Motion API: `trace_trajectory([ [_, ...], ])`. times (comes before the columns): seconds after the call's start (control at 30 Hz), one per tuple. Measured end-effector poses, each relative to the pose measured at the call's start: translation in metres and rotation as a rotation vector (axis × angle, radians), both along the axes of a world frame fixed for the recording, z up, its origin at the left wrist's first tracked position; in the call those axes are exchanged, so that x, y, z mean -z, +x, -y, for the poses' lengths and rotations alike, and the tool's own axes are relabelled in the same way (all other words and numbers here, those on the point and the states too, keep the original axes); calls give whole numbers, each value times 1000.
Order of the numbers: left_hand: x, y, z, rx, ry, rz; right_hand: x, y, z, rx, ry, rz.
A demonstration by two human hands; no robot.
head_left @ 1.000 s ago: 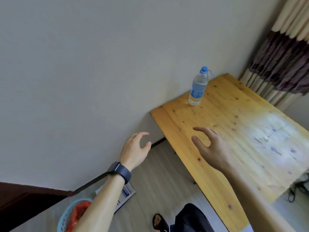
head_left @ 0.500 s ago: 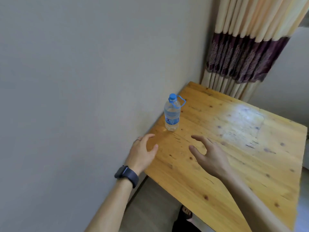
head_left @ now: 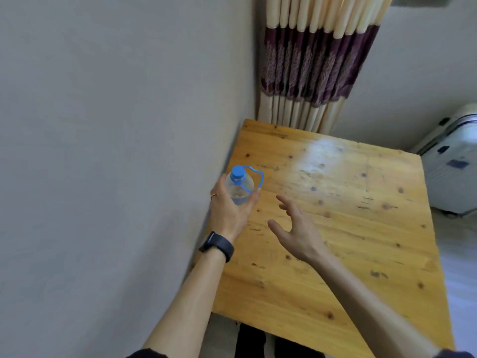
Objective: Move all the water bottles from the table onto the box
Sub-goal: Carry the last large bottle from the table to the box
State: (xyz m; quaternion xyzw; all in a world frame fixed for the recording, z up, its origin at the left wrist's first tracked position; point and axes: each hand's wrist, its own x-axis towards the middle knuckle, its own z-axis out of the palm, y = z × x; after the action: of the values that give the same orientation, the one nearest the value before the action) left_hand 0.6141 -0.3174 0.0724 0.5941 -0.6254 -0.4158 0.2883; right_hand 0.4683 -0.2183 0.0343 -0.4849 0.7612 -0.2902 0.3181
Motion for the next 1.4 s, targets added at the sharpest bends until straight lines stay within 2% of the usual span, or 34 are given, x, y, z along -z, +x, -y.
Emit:
trace_trajectory([
  [0.13,17,-18,32,-11,61,0,20,5,32,-29,9,74],
  [0.27,35,-18,61,109,64,70,51,5,64,-27,35,124],
  [0.43,49,0,80,215,-31,211,99,7,99,-111,57,155],
  [0.57,50,6,79,204,-38,209,111,23,122,-137,-52,224],
  [0.67,53,9,79,172,-43,182,108,35,136,-75,-154,378],
  [0.8,52,8,78,145,-54,211,101,39,136,-3,-158,422],
  [0.93,43,2,73,127,-20,201,94,33,128,-19,-111,366],
  [1.1,27,-3,54,154,51,103,73,15,94,-72,-54,192],
  [1.2,14,-19,32,254,68,18,51,-3,55,11,-8,107],
  [1.4,-6,-81,-28,556,107,-153,-4,-50,-42,311,24,-46],
])
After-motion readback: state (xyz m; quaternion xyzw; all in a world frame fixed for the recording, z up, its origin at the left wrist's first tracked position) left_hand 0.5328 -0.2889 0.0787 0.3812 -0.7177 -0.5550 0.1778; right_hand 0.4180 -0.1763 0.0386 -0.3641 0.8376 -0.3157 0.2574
